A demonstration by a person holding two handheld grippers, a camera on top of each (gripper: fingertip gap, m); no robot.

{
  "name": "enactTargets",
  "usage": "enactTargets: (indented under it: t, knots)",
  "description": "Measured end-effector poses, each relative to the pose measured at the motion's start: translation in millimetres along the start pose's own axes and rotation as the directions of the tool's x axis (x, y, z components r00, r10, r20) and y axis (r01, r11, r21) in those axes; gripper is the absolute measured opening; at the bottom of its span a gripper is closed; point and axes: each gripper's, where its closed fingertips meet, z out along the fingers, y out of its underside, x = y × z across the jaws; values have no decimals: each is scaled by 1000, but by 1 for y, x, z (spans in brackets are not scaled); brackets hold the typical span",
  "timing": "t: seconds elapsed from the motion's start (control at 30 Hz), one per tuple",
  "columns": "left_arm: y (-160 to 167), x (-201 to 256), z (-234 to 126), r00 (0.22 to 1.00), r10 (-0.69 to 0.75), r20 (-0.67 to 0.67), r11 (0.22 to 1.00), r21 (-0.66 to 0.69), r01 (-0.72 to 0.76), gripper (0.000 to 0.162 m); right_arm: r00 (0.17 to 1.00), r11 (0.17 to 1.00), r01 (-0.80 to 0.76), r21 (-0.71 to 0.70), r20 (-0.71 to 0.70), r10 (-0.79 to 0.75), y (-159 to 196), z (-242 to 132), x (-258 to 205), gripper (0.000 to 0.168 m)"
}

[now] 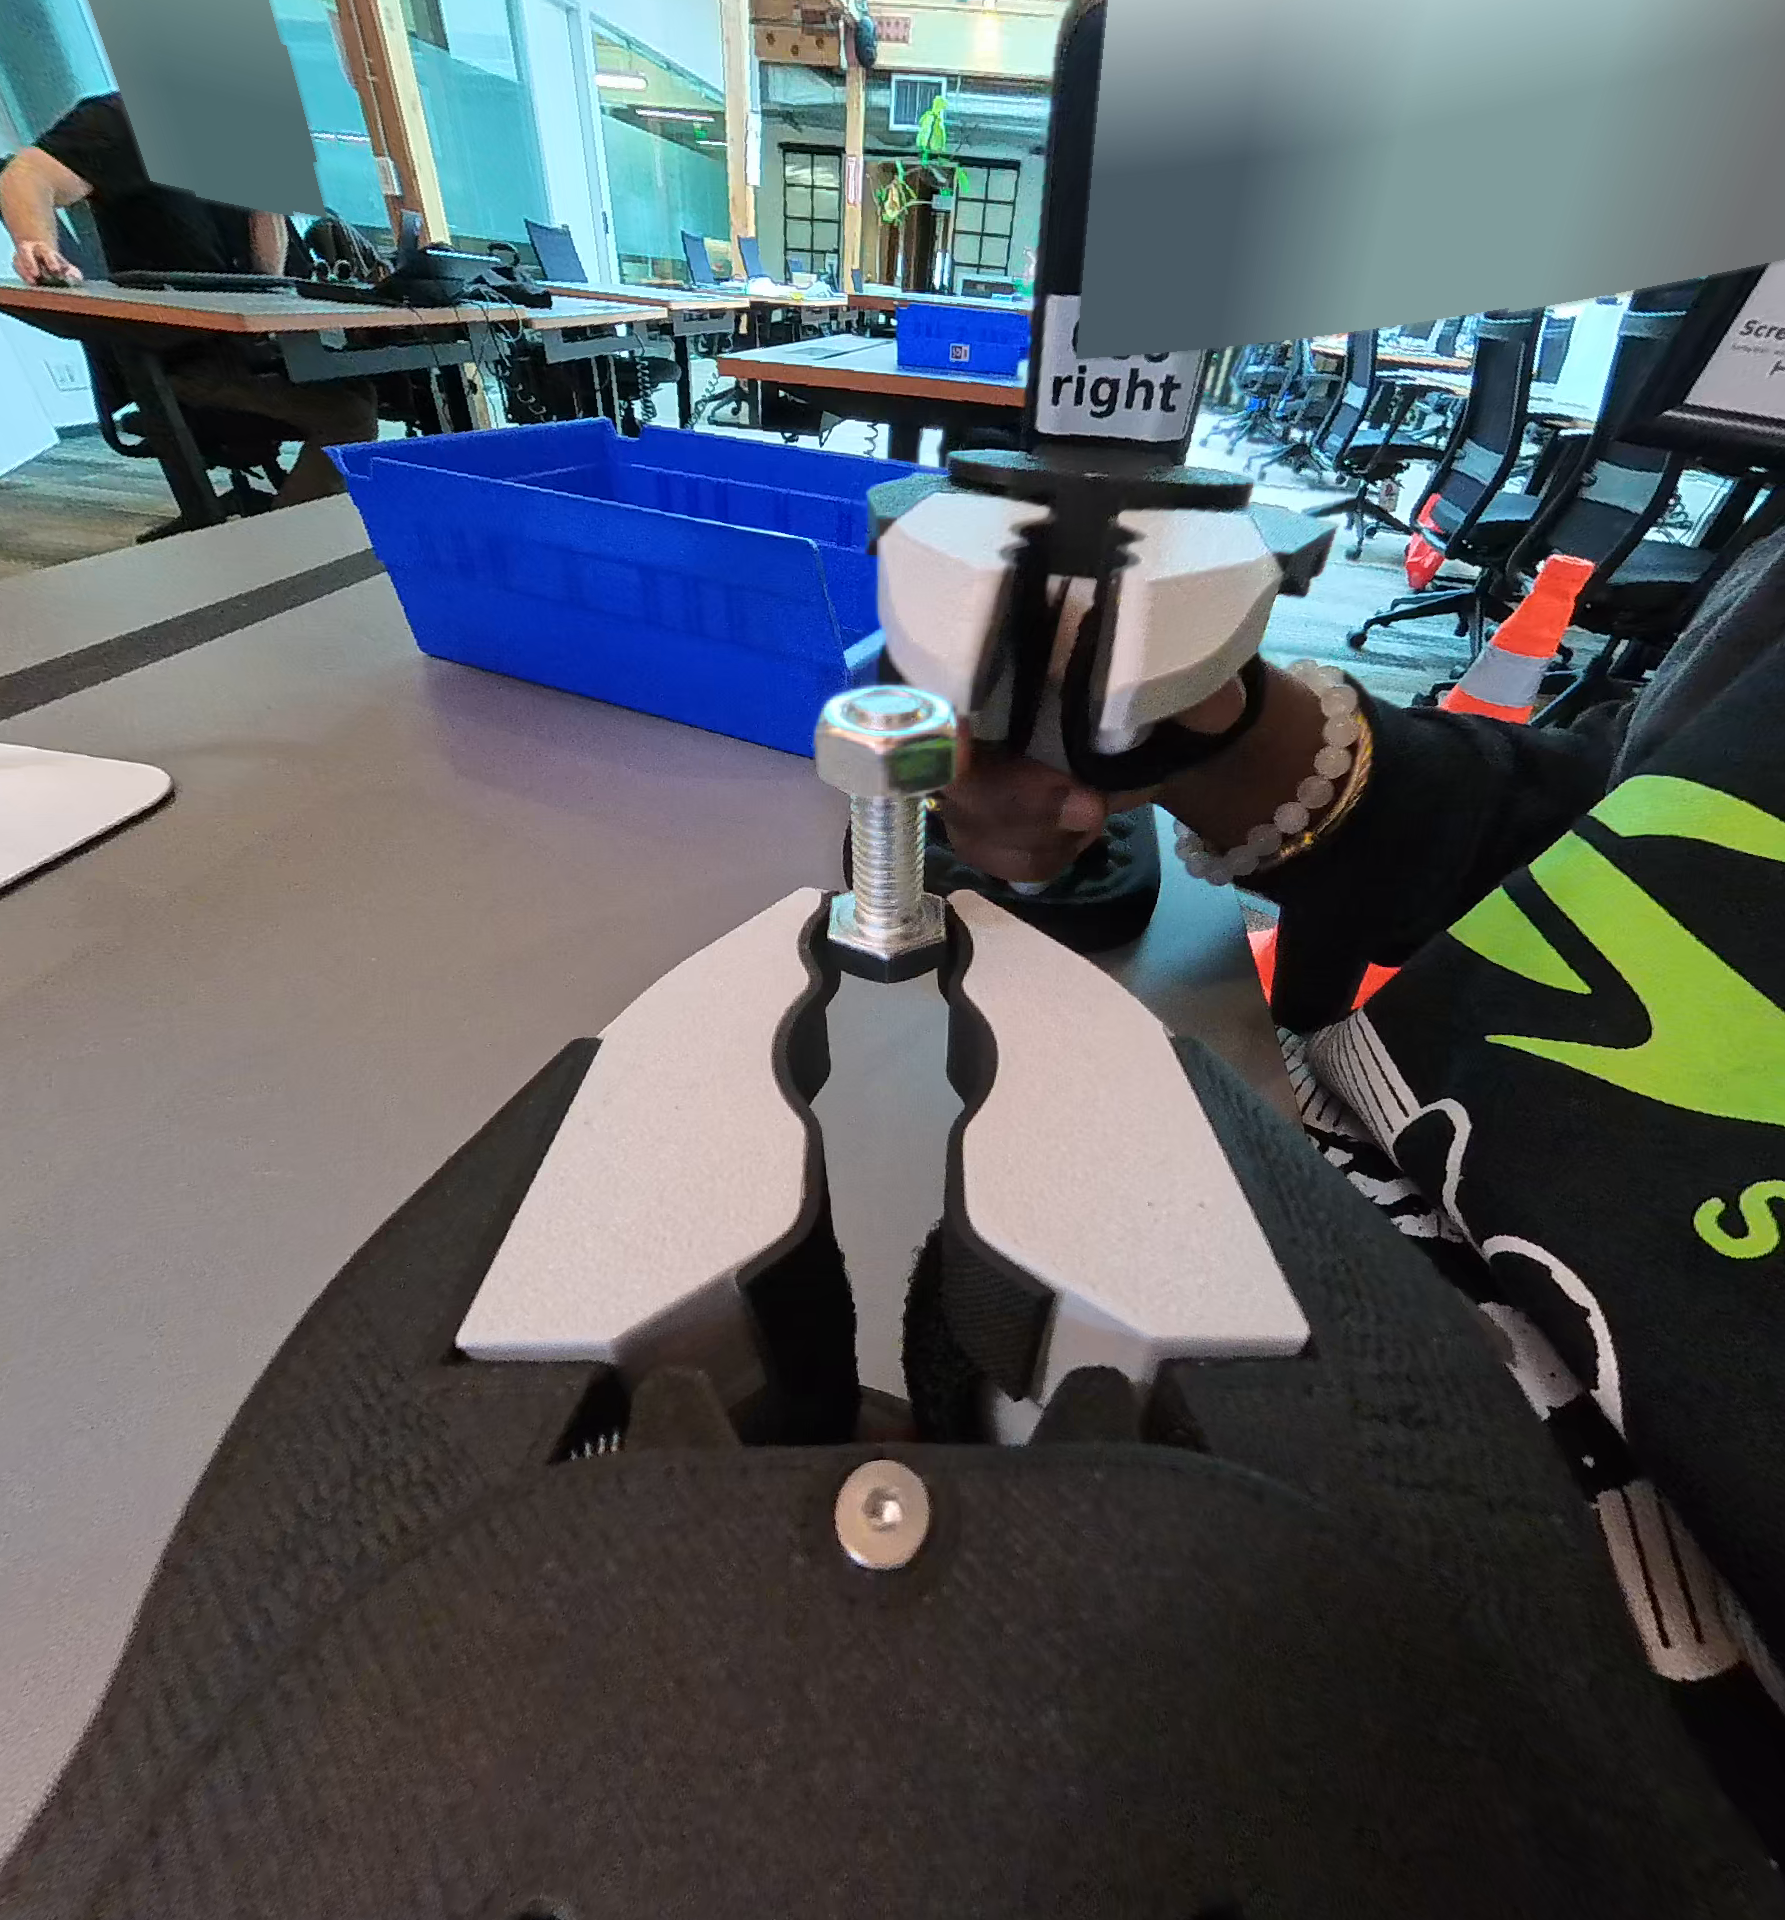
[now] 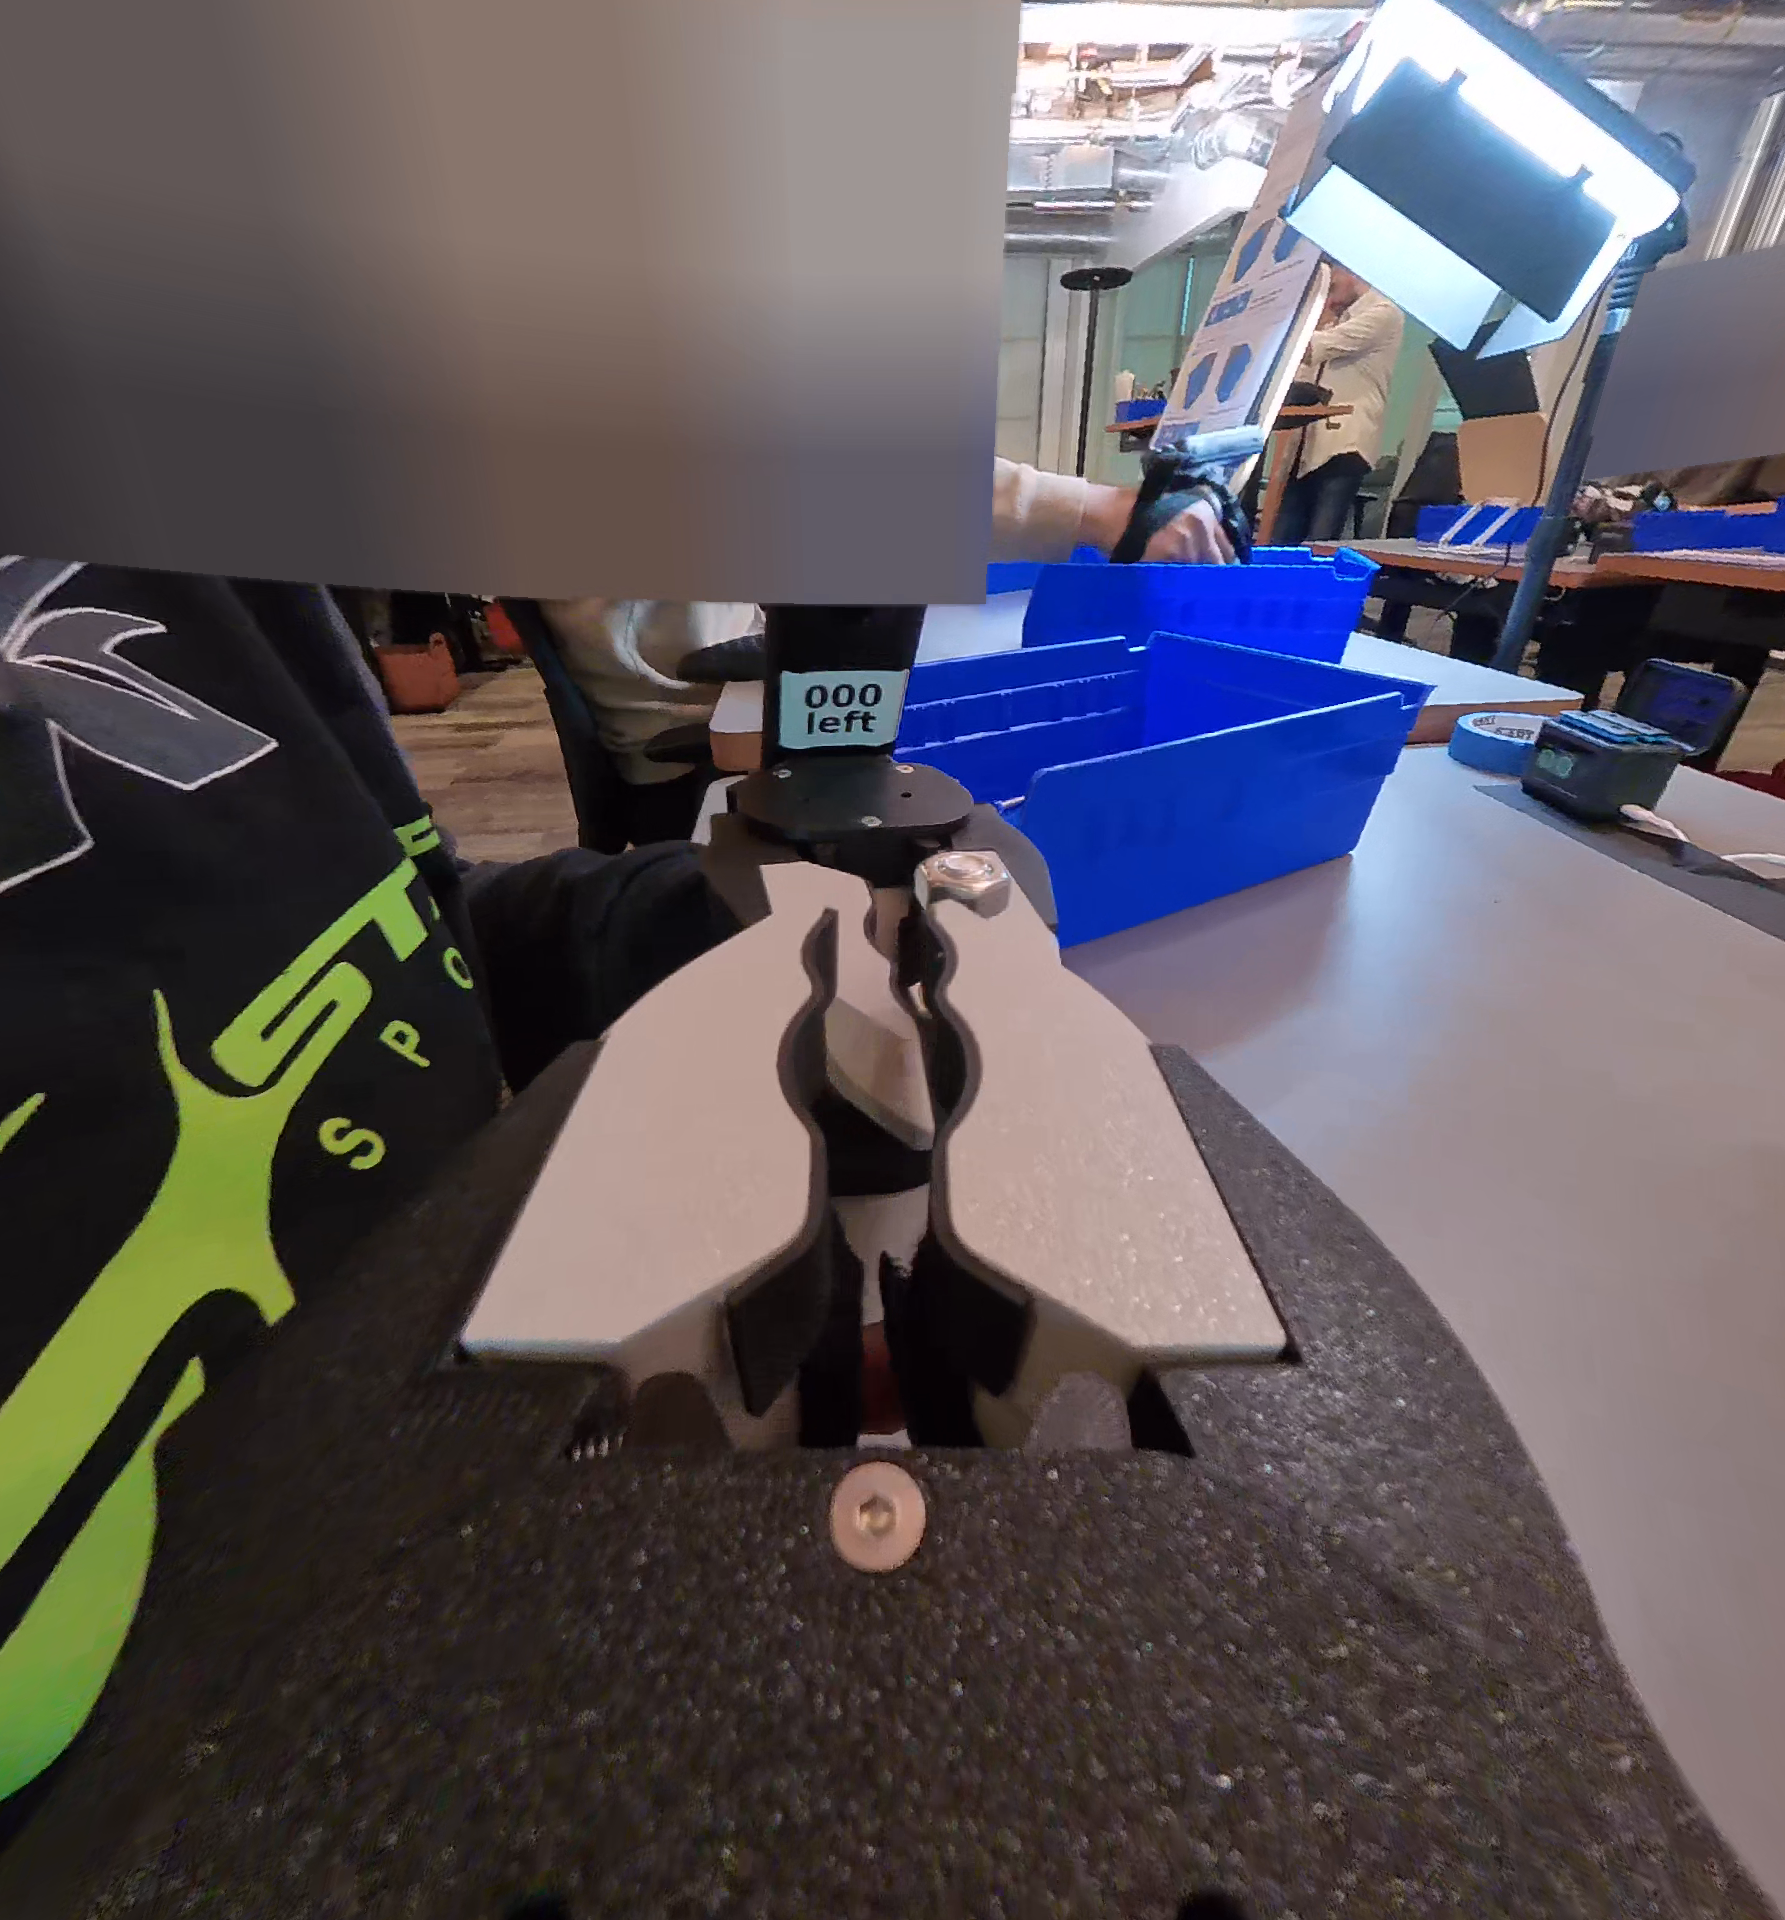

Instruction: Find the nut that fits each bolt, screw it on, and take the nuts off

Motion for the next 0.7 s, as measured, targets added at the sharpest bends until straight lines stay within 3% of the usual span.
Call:
enactTargets:
  t: [0.13, 0.3, 0.4, 0.7]
  knots:
    - [0, 0, 0, 1000, 5, 0, 1000, -4, -5, 18, 999, 1000, 15, 18, -42, -14, -4, -3, 7, 13]
    - [0, 1, 0, 1000, 7, -2, 1000, -3, -7, 18, 999, 1000, -12, 19, -37, 13, -3, 13, 17, 41]
    - [1, 1, 0, 1000, 10, -3, 1000, -7, -10, 18, 1000, 1000, -17, -14, 2, 17, 2, 28, 16, 47]
    - [1, 2, 0, 1000, 9, -1, 1000, -7, -9, 18, 999, 999, 9, -48, 41, -7, 5, 35, 10, 37]
